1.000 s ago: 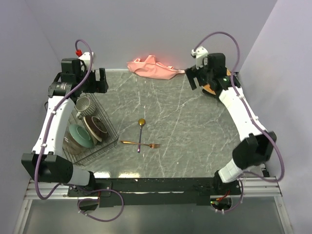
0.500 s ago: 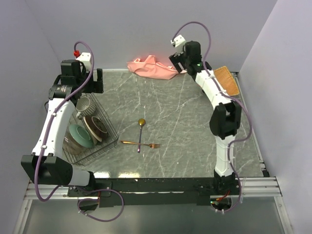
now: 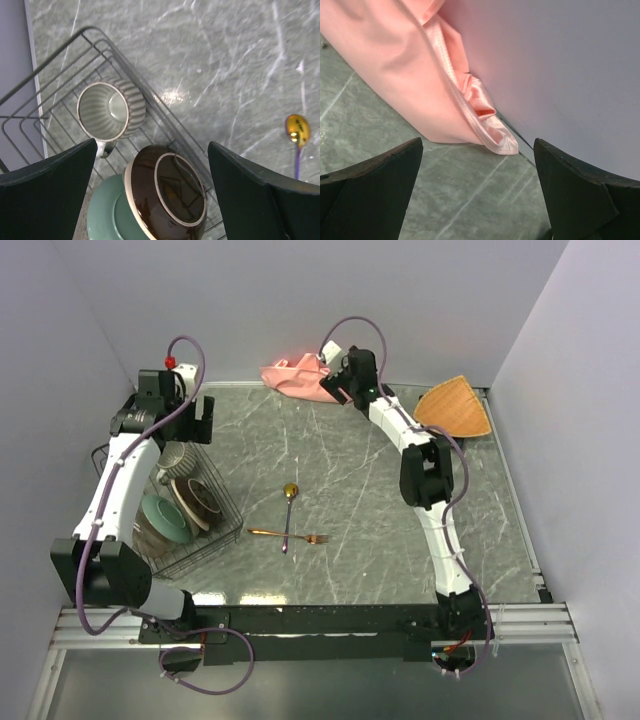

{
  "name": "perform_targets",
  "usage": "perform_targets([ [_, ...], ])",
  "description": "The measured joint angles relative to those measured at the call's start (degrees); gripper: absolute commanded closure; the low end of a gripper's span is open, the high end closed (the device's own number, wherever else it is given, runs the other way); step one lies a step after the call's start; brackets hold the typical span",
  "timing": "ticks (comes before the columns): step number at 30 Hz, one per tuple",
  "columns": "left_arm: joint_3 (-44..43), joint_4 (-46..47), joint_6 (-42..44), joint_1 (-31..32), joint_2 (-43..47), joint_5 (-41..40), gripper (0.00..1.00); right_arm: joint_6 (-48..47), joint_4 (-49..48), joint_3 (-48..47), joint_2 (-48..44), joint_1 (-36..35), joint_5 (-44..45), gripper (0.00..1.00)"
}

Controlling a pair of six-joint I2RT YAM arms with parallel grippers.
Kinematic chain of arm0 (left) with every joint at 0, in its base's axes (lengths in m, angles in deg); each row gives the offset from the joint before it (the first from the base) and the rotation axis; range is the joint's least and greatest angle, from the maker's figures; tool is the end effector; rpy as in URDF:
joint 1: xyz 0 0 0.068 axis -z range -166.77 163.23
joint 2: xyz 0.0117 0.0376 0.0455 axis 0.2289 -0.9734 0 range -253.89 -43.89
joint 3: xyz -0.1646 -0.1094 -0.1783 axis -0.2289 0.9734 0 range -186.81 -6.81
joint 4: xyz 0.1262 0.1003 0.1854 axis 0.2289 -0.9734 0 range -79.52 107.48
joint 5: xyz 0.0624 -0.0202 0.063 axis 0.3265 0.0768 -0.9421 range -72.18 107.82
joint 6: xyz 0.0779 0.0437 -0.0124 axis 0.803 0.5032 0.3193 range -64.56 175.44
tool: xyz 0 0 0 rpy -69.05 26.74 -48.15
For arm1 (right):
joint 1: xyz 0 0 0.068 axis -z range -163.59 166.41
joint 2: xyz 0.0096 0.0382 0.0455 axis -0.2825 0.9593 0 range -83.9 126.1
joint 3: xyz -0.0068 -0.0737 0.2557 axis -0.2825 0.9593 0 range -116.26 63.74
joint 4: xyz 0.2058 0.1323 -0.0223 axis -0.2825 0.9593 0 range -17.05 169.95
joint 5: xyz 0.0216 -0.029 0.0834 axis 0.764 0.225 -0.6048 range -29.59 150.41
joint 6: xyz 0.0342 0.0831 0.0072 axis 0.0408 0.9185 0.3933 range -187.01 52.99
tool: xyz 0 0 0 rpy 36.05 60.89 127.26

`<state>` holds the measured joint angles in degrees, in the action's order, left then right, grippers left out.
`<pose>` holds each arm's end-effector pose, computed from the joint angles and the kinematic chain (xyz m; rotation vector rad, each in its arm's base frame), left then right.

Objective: Fold the napkin into a case and place the utensils inside
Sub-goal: Pick up the crumpled napkin from the corner of the board.

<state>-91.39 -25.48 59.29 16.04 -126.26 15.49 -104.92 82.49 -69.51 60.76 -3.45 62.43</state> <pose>0.3283 -0.0129 0.3363 0.1114 2.2792 0.0560 0.5742 0.2044 0.2207 -0.9183 1.7134 -0.2435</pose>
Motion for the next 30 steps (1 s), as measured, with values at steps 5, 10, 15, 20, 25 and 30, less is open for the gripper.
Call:
perform_targets([
  [5,0.0,-1.4,0.3,0.0,-1.6,-1.3,0.01,-2.7,-3.6,-1.6,4.1,-0.3,-0.1,0.01],
  [10,-0.1,-2.4,0.5,0.0,-2.4,-2.0,0.01,-4.3,-8.0,-3.5,8.6,-0.2,0.1,0.04],
  [15,-1.1,-3.6,0.9,0.0,-3.1,-2.1,0.01,-7.1,-12.6,-5.9,13.0,-0.2,0.0,0.10],
  [20,-2.7,-5.3,1.3,0.0,-3.1,-2.7,0.01,-11.4,-18.0,-6.6,16.9,-0.2,0.0,0.57],
  [25,-3.5,-6.2,1.4,0.0,-3.2,-3.2,0.01,-14.8,-20.9,-7.0,19.0,0.1,-0.3,1.00],
  [30,-4.8,-6.3,1.5,0.0,-3.8,-3.2,0.01,-14.1,-23.9,-4.7,17.7,0.2,-0.4,1.00],
])
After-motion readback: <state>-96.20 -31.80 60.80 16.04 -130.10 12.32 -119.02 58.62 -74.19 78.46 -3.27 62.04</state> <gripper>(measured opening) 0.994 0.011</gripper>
